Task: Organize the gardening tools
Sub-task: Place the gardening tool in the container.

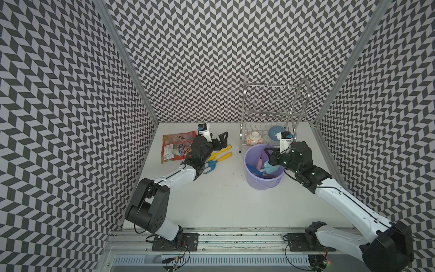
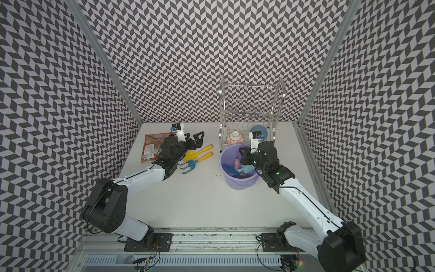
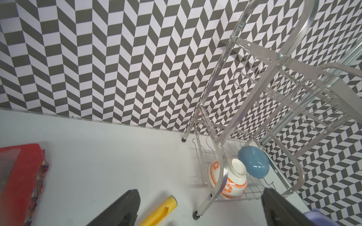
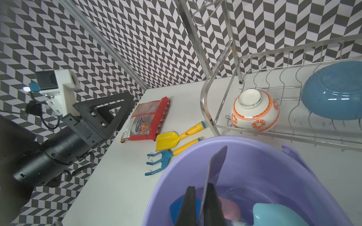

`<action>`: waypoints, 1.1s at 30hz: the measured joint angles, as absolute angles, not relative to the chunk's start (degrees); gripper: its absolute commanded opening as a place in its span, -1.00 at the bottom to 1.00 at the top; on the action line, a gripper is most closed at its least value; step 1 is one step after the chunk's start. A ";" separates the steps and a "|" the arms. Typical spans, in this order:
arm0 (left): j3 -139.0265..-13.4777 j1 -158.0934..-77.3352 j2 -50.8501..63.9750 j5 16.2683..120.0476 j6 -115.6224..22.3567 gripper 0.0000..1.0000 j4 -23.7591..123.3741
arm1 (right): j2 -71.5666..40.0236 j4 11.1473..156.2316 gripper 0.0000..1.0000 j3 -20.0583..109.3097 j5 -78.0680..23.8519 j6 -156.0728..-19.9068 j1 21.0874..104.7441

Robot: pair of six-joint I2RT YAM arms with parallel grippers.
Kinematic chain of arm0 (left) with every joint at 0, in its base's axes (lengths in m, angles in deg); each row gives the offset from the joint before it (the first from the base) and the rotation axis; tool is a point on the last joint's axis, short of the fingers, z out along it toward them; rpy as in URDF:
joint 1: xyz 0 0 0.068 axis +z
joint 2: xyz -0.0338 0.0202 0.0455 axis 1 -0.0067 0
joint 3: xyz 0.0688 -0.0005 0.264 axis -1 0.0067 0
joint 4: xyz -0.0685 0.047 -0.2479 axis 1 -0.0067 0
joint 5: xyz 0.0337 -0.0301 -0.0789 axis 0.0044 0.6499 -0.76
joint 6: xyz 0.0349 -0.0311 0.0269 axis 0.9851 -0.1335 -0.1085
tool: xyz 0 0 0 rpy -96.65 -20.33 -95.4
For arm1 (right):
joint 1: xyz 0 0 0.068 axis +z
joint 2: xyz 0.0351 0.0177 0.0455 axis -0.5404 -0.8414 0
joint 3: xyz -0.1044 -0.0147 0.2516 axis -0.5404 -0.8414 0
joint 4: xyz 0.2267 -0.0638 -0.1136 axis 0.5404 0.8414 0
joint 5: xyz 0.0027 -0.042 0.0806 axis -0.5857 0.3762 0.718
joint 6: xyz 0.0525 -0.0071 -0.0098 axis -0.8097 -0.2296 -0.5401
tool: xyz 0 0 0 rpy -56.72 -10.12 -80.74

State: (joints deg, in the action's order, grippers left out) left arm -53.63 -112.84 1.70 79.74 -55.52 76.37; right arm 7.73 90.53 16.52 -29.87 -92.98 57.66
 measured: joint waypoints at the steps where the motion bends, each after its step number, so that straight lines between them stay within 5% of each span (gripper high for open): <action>1: -53.63 -112.82 1.66 79.98 -55.76 1.00 76.11 | 7.66 90.33 -0.86 16.08 -29.89 -93.02 57.66; 8: -53.63 -112.66 1.02 81.43 -56.53 1.00 74.84 | 6.29 90.62 -0.65 14.94 -30.88 -93.30 57.66; 24: -54.30 -112.07 -0.05 83.92 -57.71 1.00 72.61 | 6.02 96.56 0.71 16.17 -34.72 -94.00 57.66; 26: -55.13 -112.07 -0.46 84.44 -58.19 1.00 71.58 | 6.72 97.85 0.99 16.97 -35.10 -93.92 57.66; 33: -58.00 -112.07 -1.10 88.46 -60.18 1.00 67.06 | 8.84 101.94 1.00 20.52 -38.44 -94.24 57.66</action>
State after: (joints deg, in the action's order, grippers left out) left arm -58.00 -112.07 -1.10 88.46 -60.18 67.06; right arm 8.84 101.94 20.52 -38.44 -94.24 57.66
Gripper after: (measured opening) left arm 0.999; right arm 0.997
